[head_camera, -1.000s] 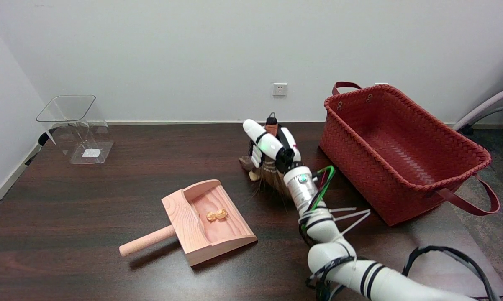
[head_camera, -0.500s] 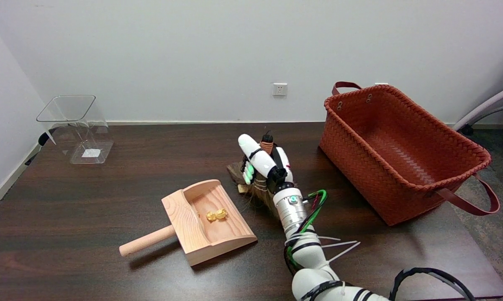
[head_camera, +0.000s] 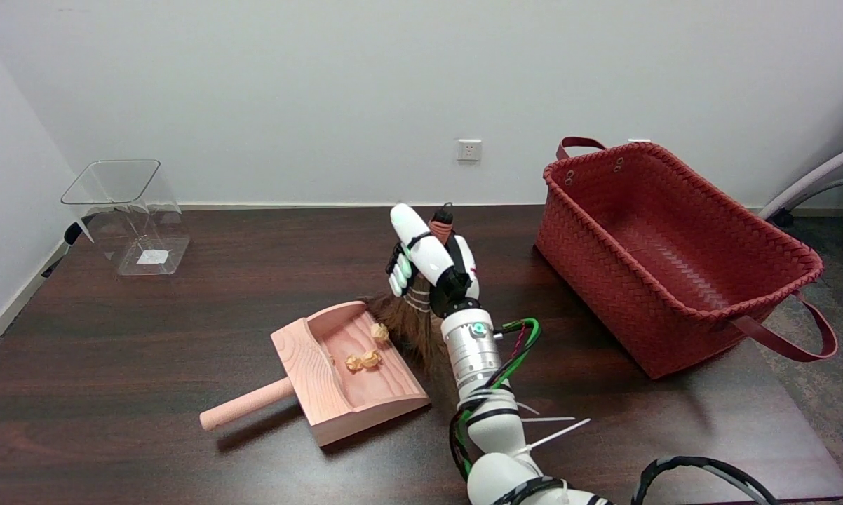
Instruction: Sweep the paper balls into the dustpan.
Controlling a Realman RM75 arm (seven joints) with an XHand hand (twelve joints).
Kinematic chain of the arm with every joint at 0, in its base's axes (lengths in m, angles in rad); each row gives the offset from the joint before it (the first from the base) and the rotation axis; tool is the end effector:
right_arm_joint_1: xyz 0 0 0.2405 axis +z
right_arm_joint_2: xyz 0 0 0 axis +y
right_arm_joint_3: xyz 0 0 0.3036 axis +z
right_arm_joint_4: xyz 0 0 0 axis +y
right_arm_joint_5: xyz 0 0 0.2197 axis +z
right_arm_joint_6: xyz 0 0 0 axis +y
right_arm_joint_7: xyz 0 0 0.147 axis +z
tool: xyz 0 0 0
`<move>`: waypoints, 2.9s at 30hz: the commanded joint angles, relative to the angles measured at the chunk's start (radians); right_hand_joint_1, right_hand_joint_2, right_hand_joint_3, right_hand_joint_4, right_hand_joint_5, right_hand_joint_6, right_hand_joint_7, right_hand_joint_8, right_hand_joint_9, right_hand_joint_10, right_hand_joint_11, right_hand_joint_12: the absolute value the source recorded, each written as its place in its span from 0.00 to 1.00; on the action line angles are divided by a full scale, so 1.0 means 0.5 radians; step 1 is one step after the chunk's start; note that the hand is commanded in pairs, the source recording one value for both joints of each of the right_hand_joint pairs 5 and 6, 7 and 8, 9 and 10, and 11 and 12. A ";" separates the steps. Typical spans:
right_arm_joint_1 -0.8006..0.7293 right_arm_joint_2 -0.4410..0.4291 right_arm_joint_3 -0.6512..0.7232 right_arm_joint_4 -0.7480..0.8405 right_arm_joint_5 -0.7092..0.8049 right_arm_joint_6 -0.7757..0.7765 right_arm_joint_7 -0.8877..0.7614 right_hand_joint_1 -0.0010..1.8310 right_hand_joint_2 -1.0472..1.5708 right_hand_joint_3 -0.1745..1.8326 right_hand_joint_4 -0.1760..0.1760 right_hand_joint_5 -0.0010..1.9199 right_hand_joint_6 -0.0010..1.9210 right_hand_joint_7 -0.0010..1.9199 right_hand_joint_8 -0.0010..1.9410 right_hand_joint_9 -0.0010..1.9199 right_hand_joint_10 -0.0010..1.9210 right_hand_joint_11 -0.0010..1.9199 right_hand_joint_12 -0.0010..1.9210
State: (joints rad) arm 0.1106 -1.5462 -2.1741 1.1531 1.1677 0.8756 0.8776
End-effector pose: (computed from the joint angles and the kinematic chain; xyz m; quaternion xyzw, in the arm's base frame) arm -0.3559 -0.3514 0.1627 0.4184 -0.4849 0.6420 0.4216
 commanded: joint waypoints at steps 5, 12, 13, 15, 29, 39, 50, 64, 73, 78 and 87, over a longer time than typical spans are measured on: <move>-0.038 -0.072 -0.359 0.949 0.595 0.154 -0.438 0.37 1.00 0.00 0.50 1.00 1.00 1.00 0.99 1.00 1.00 1.00 1.00; -0.041 0.016 -0.142 0.756 0.622 0.028 -0.624 0.37 1.00 0.00 0.50 1.00 1.00 1.00 0.99 1.00 1.00 1.00 1.00; -0.041 0.020 -0.123 0.730 0.615 0.015 -0.631 0.37 1.00 0.00 0.50 1.00 1.00 1.00 0.99 1.00 1.00 1.00 1.00; -0.042 0.016 -0.155 0.757 0.622 0.035 -0.628 0.37 1.00 0.00 0.50 1.00 1.00 1.00 0.99 1.00 1.00 1.00 1.00; 0.072 0.176 -0.076 0.632 0.373 0.051 -0.715 0.37 1.00 0.00 0.50 1.00 1.00 1.00 0.99 1.00 1.00 1.00 1.00; 0.248 0.443 -0.033 0.552 0.337 0.055 -0.712 0.38 1.00 0.00 0.50 1.00 1.00 1.00 0.99 1.00 1.00 1.00 1.00; 0.277 0.677 0.125 0.482 0.334 0.033 -0.712 0.40 1.00 0.00 0.50 1.00 1.00 1.00 0.99 1.00 1.00 1.00 1.00; 0.332 0.625 0.068 0.042 0.170 0.019 -0.321 0.38 1.00 0.00 0.50 1.00 1.00 1.00 0.99 1.00 1.00 1.00 1.00; 0.364 0.449 0.004 -0.213 0.052 0.002 -0.111 0.38 1.00 0.00 0.50 1.00 1.00 1.00 0.99 1.00 1.00 1.00 1.00; 0.370 0.388 -0.046 -0.293 0.004 -0.029 -0.020 0.38 1.00 0.00 0.50 1.00 1.00 1.00 0.99 1.00 1.00 1.00 1.00; 0.313 0.386 -0.089 -0.117 0.000 -0.037 -0.011 0.39 1.00 0.00 0.50 1.00 1.00 1.00 0.99 1.00 1.00 1.00 1.00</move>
State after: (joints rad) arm 0.2791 -1.3119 -2.1768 1.1045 1.2145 0.8723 0.7836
